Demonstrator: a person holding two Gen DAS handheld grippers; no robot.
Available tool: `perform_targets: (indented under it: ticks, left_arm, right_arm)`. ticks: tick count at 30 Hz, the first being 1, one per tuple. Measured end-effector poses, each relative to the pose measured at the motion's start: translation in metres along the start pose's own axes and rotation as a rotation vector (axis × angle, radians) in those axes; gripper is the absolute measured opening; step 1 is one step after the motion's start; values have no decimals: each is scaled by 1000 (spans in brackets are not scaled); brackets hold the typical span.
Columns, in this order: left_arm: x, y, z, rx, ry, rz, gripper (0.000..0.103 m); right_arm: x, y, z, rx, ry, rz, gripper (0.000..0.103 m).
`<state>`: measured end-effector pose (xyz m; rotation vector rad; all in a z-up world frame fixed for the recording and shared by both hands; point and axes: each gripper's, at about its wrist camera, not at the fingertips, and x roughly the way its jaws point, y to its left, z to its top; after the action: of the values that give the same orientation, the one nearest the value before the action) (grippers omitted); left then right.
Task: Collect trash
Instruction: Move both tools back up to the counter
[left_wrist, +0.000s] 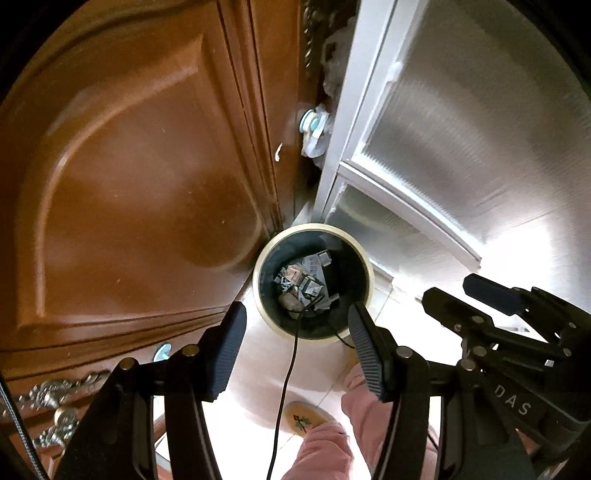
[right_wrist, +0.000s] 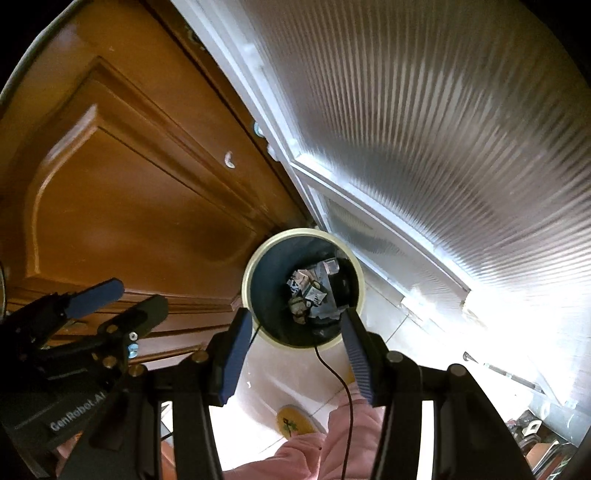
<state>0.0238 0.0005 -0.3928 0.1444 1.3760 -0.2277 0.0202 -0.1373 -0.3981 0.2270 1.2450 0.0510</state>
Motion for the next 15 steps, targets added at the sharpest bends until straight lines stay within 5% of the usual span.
perform_targets:
  ticks: [6, 15]
  left_arm:
    - [-48, -5, -5, 18, -24, -3, 56]
    - [-175, -13, 2, 76, -155, 22, 56]
  right_arm:
    - [-45, 9, -3, 7, -53, 7, 51]
    - [-163, 34, 6, -49, -180, -8, 51]
